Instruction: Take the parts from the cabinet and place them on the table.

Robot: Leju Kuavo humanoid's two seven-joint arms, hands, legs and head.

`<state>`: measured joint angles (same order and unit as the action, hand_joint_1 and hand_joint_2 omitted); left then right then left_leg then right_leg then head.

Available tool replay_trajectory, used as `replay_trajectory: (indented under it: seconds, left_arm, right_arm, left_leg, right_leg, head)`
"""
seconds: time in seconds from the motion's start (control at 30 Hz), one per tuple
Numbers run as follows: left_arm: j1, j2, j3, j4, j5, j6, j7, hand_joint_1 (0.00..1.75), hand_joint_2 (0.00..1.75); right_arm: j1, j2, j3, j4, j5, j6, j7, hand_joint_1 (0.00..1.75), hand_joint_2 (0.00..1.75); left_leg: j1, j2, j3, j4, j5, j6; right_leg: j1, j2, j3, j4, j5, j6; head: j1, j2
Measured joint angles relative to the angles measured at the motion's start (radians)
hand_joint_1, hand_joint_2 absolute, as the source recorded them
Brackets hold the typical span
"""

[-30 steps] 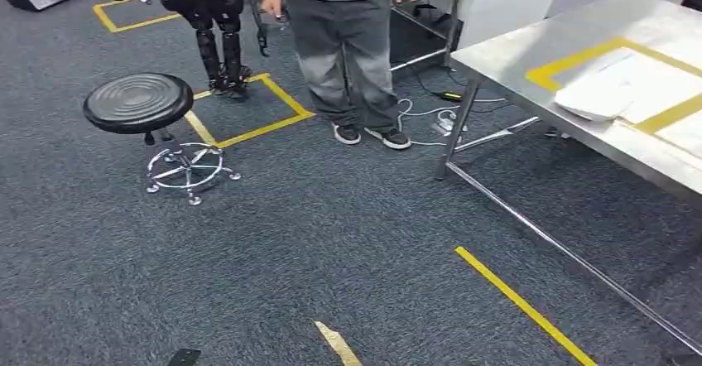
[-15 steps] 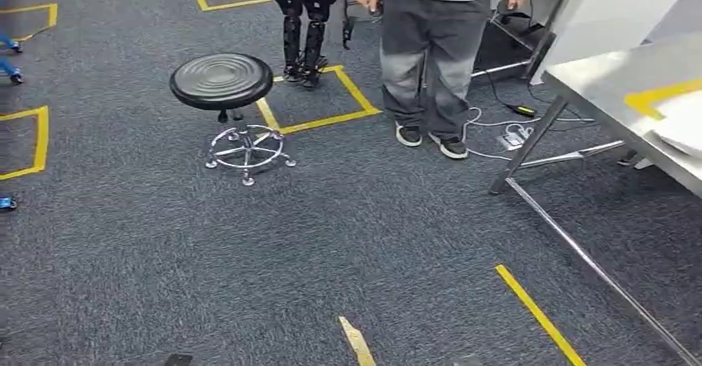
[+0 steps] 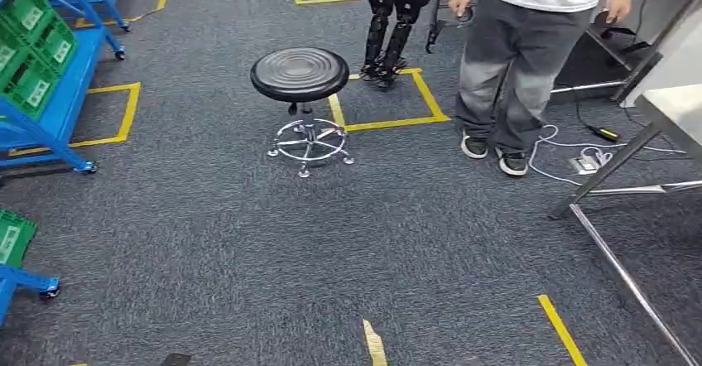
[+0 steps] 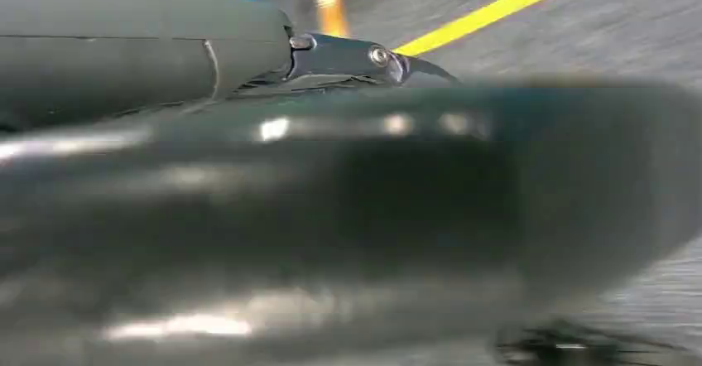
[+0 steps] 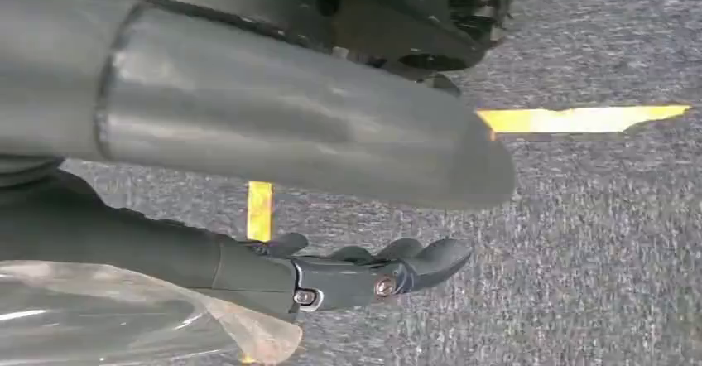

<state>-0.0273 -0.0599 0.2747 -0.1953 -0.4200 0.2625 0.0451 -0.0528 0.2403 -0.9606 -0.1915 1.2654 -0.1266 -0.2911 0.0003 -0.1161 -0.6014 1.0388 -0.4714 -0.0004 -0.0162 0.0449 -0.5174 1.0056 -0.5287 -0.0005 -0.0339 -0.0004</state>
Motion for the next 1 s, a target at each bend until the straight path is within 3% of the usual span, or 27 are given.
replay_trajectory:
  seconds: [0.03,0.07,0.13,0.17,0.2,0.27,0.3,0.33,0.4,0.47,0.5,0.53,0.57,0.63,0.67,0.7,0.77,0.8,0.83,0.87,0.97,1.0]
  left_arm:
    - [0.002,-0.003,0.0,0.0,0.0,0.004,0.004,0.0,0.0]
    - [-0.001,-0.004,0.0,0.0,-0.002,0.008,0.006,0.0,0.0]
    - [-0.005,-0.005,0.0,0.0,-0.004,0.01,0.006,0.0,0.0]
    - [-0.003,-0.005,0.0,0.0,-0.004,0.011,0.006,0.0,0.0]
    - [0.0,-0.005,0.0,0.0,-0.004,0.011,0.006,0.0,0.0]
    - [0.004,-0.005,0.0,0.0,-0.003,0.016,0.004,0.0,0.0]
    - [0.003,-0.004,0.0,0.0,-0.002,0.016,-0.006,0.0,0.0]
    - [-0.001,-0.003,0.0,0.0,-0.002,0.016,-0.018,0.0,0.0]
    - [-0.005,0.0,0.0,0.0,-0.008,0.027,-0.048,0.0,0.0]
    - [0.001,0.004,0.001,0.0,-0.009,0.032,-0.066,0.0,0.0]
    - [0.002,0.003,0.002,0.0,-0.008,0.032,-0.069,0.0,0.0]
    - [0.002,0.002,0.002,0.0,-0.009,0.034,-0.071,0.0,0.0]
    - [-0.002,0.003,0.003,0.0,-0.01,0.037,-0.073,0.0,0.0]
    - [-0.008,0.002,0.003,0.0,-0.011,0.038,-0.076,0.0,0.0]
    - [-0.008,0.001,0.003,0.0,-0.011,0.038,-0.076,0.0,0.0]
    - [-0.008,0.0,0.003,0.0,-0.011,0.038,-0.076,0.0,0.0]
    - [-0.006,-0.001,0.003,0.0,-0.015,0.038,-0.076,0.0,0.0]
    - [-0.007,-0.001,0.003,0.0,-0.023,0.036,-0.069,0.0,0.0]
    - [-0.008,-0.001,0.003,0.0,-0.029,0.033,-0.059,0.0,0.0]
    - [-0.012,0.0,0.003,0.0,-0.029,0.031,-0.047,0.0,0.0]
    - [-0.002,-0.001,0.02,0.0,0.008,0.045,-0.056,0.0,0.0]
    - [-0.001,-0.001,0.031,0.0,0.01,0.045,-0.064,0.0,0.0]
  right_arm:
    - [-0.001,0.0,0.0,0.0,0.003,0.0,-0.004,0.0,0.0]
    - [0.0,0.0,0.0,0.0,0.008,0.002,-0.004,0.0,0.0]
    - [0.003,0.0,0.0,0.0,0.013,0.002,-0.004,0.0,0.0]
    - [0.002,0.0,0.0,0.0,0.013,0.002,-0.004,0.0,0.0]
    - [0.001,0.0,0.0,0.0,0.014,0.002,-0.004,0.0,0.0]
    - [-0.001,0.0,0.0,0.0,0.016,0.002,-0.002,0.0,0.0]
    - [-0.001,0.0,0.0,0.0,0.008,0.005,0.001,0.0,0.0]
    - [-0.001,0.0,0.0,0.0,-0.003,0.013,0.002,0.0,0.0]
    - [-0.001,0.001,0.0,0.0,0.015,0.021,0.007,0.0,0.0]
    - [-0.004,0.002,0.018,0.0,0.071,-0.017,0.006,0.0,0.0]
    - [-0.004,0.004,0.032,0.0,0.081,-0.051,-0.005,0.0,0.0]
    - [-0.003,0.006,0.039,0.0,0.08,-0.068,-0.016,0.0,0.0]
    - [-0.002,0.007,0.04,0.001,0.077,-0.075,-0.022,0.0,0.0]
    - [0.003,0.007,0.043,0.003,0.075,-0.078,-0.025,0.0,0.0]
    - [0.005,0.007,0.047,0.003,0.075,-0.079,-0.026,0.0,0.0]
    - [0.007,0.007,0.049,0.003,0.074,-0.081,-0.026,0.0,0.0]
    - [0.006,0.007,0.05,0.003,0.075,-0.079,-0.025,0.0,0.0]
    - [0.005,0.007,0.052,0.003,0.078,-0.074,-0.021,0.0,0.0]
    - [0.006,0.007,0.053,0.003,0.077,-0.073,-0.021,0.0,0.0]
    - [0.006,0.007,0.053,0.005,0.069,-0.074,-0.032,0.0,0.0]
    - [0.006,0.007,0.057,0.005,0.077,-0.094,-0.059,0.0,0.0]
    - [0.005,0.008,0.06,0.005,0.082,-0.106,-0.062,0.0,0.0]
  left_leg:
    - [-0.003,0.056,-0.017,0.039,-0.028,-0.006]
    - [-0.002,0.083,-0.05,0.11,-0.066,-0.011]
    - [0.004,0.101,-0.118,0.259,-0.126,-0.018]
    - [0.007,0.104,-0.129,0.286,-0.127,-0.02]
    - [0.008,0.105,-0.12,0.27,-0.107,-0.021]
    - [0.008,0.118,-0.05,0.133,-0.028,-0.017]
    - [0.006,0.15,-0.001,0.039,0.012,-0.012]
    - [-0.008,0.194,0.019,0.006,-0.005,-0.009]
    - [-0.01,0.182,0.015,-0.007,-0.007,0.004]
    - [-0.012,0.159,0.015,-0.011,-0.007,0.016]
    - [-0.003,0.148,0.023,-0.022,-0.001,0.024]
    - [-0.002,0.141,0.024,-0.023,0.001,0.028]
    - [-0.002,0.13,0.022,-0.023,0.002,0.034]
    - [-0.003,0.102,0.021,-0.023,0.001,0.037]
    - [-0.003,0.086,0.021,-0.023,0.001,0.037]
    - [-0.003,0.071,0.023,-0.022,0.001,0.037]
    - [0.0,0.041,0.025,-0.02,0.0,0.035]
    - [0.002,0.026,0.027,-0.018,-0.003,0.031]
    - [0.002,0.016,0.025,-0.016,-0.004,0.027]
    - [-0.002,0.0,0.017,-0.005,-0.007,0.02]
    - [0.008,-0.033,0.008,-0.016,0.007,-0.002]
    - [0.008,-0.026,0.006,-0.011,0.002,-0.005]
  right_leg:
    - [0.001,-0.012,0.003,-0.003,0.0,-0.006]
    - [0.005,-0.03,0.004,-0.003,-0.002,-0.009]
    - [0.009,-0.07,0.006,-0.003,-0.007,-0.014]
    - [0.01,-0.084,0.006,-0.003,-0.008,-0.014]
    - [0.01,-0.096,0.008,-0.003,-0.011,-0.014]
    - [0.011,-0.121,0.015,-0.003,-0.016,-0.011]
    - [0.011,-0.134,0.021,-0.003,-0.02,-0.007]
    - [0.018,-0.144,0.017,-0.002,-0.026,0.0]
    - [0.022,-0.165,0.015,-0.002,-0.033,0.011]
    - [0.021,-0.188,0.036,-0.007,-0.036,0.019]
    - [0.014,-0.163,0.026,0.0,-0.048,0.026]
    - [0.013,-0.103,0.016,0.031,-0.067,0.029]
    - [0.012,-0.07,-0.018,0.102,-0.104,0.031]
    - [0.01,-0.05,-0.102,0.259,-0.163,0.034]
    - [0.011,-0.048,-0.136,0.311,-0.169,0.035]
    - [0.011,-0.047,-0.144,0.305,-0.146,0.035]
    - [0.008,-0.038,-0.101,0.178,-0.05,0.034]
    - [0.003,-0.008,-0.06,0.081,0.004,0.034]
    - [-0.003,0.039,-0.043,0.039,0.007,0.034]
    - [-0.008,0.063,-0.03,0.012,-0.001,0.031]
    - [0.003,0.031,-0.025,0.018,0.003,0.013]
    - [-0.004,0.014,-0.021,0.008,0.009,0.004]
  head:
    - [-0.011,0.0]
    - [-0.011,0.0]
    - [-0.011,0.0]
    - [-0.012,0.0]
    - [-0.012,0.0]
    - [-0.012,0.0]
    - [-0.012,0.0]
    - [-0.012,0.0]
    - [-0.007,0.0]
    - [-0.008,0.0]
    - [-0.01,0.0]
    - [-0.002,0.0]
    - [0.001,0.0]
    - [0.0,0.0]
    - [0.001,0.0]
    - [0.0,0.0]
    - [0.0,0.0]
    - [0.001,0.0]
    - [0.001,0.0]
    - [-0.002,0.0]
    - [-0.001,0.0]
    - [0.0,0.0]
